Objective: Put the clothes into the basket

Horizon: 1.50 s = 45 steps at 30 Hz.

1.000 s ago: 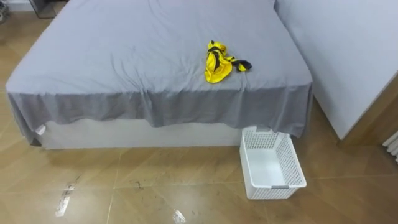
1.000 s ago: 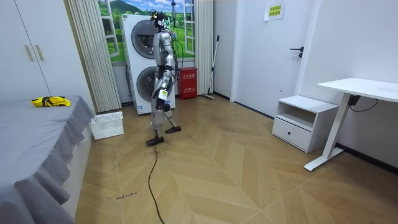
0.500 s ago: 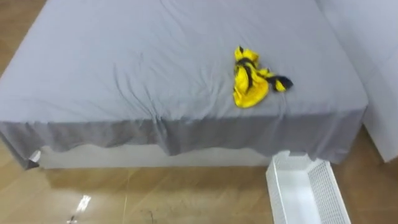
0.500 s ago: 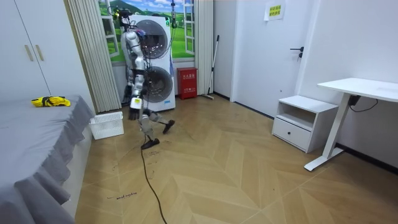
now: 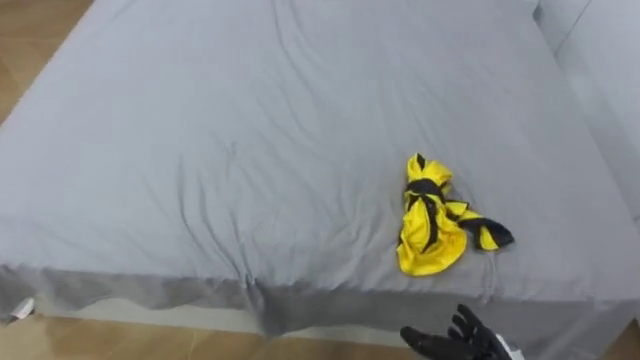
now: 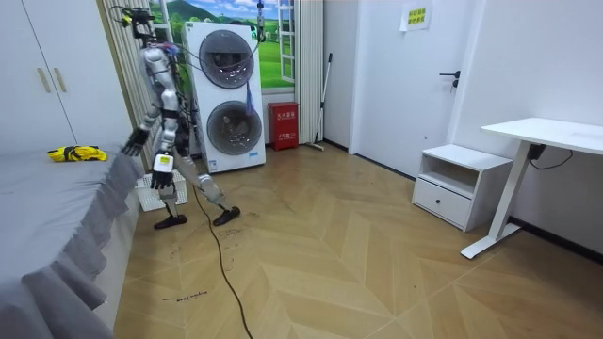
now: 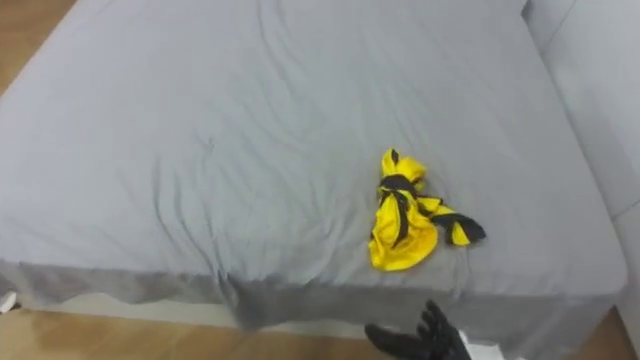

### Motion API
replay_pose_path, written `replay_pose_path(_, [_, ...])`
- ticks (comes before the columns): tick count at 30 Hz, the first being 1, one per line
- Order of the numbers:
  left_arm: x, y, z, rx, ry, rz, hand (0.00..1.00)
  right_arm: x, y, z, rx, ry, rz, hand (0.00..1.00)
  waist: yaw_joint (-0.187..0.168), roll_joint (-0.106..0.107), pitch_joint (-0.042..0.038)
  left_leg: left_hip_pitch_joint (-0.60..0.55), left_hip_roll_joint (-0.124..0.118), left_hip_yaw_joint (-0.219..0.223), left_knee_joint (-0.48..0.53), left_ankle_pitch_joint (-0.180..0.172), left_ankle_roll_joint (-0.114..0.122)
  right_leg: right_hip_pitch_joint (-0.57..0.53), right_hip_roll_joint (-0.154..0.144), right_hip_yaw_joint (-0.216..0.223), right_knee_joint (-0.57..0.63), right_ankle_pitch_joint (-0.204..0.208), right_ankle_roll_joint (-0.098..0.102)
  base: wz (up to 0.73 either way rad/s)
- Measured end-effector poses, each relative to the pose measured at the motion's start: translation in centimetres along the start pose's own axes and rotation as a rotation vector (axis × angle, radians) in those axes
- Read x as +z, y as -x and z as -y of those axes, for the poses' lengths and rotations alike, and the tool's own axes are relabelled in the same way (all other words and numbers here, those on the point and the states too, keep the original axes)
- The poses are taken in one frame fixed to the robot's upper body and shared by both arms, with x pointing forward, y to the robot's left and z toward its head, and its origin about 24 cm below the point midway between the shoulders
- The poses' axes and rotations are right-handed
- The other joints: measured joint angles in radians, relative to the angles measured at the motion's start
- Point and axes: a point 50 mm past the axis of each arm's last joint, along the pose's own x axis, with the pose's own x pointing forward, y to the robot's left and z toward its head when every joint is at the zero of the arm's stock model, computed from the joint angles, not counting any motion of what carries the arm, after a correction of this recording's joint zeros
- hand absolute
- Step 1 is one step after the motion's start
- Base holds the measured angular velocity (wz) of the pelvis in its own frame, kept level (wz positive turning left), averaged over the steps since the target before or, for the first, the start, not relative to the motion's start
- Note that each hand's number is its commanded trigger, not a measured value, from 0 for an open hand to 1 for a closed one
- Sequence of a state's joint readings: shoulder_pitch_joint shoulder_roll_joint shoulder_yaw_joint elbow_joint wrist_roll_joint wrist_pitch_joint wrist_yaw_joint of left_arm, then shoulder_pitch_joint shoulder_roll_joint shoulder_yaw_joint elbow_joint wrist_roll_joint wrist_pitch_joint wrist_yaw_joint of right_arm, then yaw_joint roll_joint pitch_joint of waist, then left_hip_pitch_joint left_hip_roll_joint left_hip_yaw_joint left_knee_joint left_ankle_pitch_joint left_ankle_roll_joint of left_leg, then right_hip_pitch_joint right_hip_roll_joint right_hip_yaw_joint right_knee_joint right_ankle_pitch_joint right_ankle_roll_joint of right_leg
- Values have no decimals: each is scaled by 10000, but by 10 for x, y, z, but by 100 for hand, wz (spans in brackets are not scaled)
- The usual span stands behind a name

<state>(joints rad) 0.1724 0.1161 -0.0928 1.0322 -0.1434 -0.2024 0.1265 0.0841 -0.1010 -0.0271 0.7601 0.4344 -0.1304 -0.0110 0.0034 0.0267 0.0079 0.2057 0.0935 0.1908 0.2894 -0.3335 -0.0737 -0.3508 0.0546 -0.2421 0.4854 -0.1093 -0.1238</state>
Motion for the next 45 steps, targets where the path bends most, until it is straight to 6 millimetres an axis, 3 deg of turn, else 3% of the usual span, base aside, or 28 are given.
replay_pose_path(1, [-2,1,-3,84,-14,44,0,1,1,-1,70,-15,83,0,47,-17,32,-80,91,105,686,16,-22,246,4,-258,-173,-236,-81,-20])
replay_pose_path(2, [-12,5,-9,271,16,-145,0,3,1,-2,186,-67,173,0,216,-32,11,-365,383,336,2204,179,-175,1033,141,-664,-711,-479,-122,-75])
replay_pose_path(3, [-22,10,-14,500,119,-434,0,8,1,-7,389,-114,404,0,254,-17,24,-765,617,195,3668,814,-125,1623,301,-683,-1220,-469,-268,-86])
replay_pose_path(4, [-27,12,-16,592,178,-561,0,11,1,-10,500,-104,538,0,199,-77,-5,-1021,676,119,4316,1348,-76,1931,352,-654,-1530,-463,-290,-47])
replay_pose_path(5, [-33,15,-18,702,264,-732,0,11,3,-8,503,-115,634,0,10,-261,-27,-1533,683,-31,5137,1459,66,2448,362,-508,-2022,-458,-278,4])
replay_pose_path(6, [-31,15,-17,712,410,-688,0,9,5,-4,312,-83,609,0,-90,-359,-18,-2026,607,-2,5264,979,367,2832,360,-233,-2379,-466,-243,9])
replay_pose_path(8, [-27,12,-14,750,837,-578,0,11,5,1,41,-97,632,0,-83,-433,45,-2838,322,-64,4783,290,373,3192,335,184,-2614,-448,-197,-44])
replay_pose_path(9, [-23,11,-13,762,895,-446,0,12,4,2,11,-58,664,0,68,-403,31,-3299,131,-147,3960,90,362,3305,329,532,-2669,-448,-165,-77])
replay_pose_path(10, [-22,11,-13,781,960,-372,0,13,4,1,-4,-55,682,0,115,-378,16,-3488,112,-213,3431,94,358,3322,332,671,-2686,-464,-137,-81])
replay_pose_path(11, [-21,10,-13,822,1160,-302,0,14,3,1,-78,-52,704,0,151,-354,16,-3904,-31,-324,2320,188,304,3343,338,929,-2714,-500,-82,-76])
replay_pose_path(12, [-21,10,-12,874,1253,-319,0,14,3,2,-174,26,671,0,208,-337,-16,-4159,-45,-299,1647,937,548,3389,312,1252,-2713,-551,9,-75])
replay_pose_path(14, [-20,10,-11,934,1226,-321,0,16,2,-1,-189,268,716,0,112,-329,-139,-3825,-345,-313,1000,1215,982,3388,160,1480,-2691,-653,187,-42])
replay_pose_path(15, [-18,8,-10,875,1053,-269,0,19,1,-2,-141,427,814,0,21,-411,-64,-3665,-508,-294,669,1348,1048,3343,31,1471,-2678,-681,235,-13])
replay_pose_path(21, [-19,9,-9,624,855,-306,0,34,-6,-13,127,453,1362,0,45,-499,-57,-3576,-869,-317,-233,1594,1138,3069,-255,1254,-2822,-734,341,0])
replay_pose_path(27, [-13,5,-8,448,610,-130,0,55,-21,-30,442,695,1683,0,113,-523,2,-3874,-922,-393,-292,1619,1165,2771,-323,976,-2821,-762,388,7])
replay_pose_path(32, [-7,3,-8,263,608,20,0,55,-24,-32,387,1317,1601,0,329,-557,12,-4082,-941,-420,-288,1640,1185,2608,-367,703,-2804,-777,415,4])
replay_pose_path(45, [8,-2,-4,-76,606,454,0,48,-37,-28,-474,1876,617,0,362,-545,15,-4630,-1127,-598,-303,1892,1323,2148,-535,432,-2839,-786,478,6])
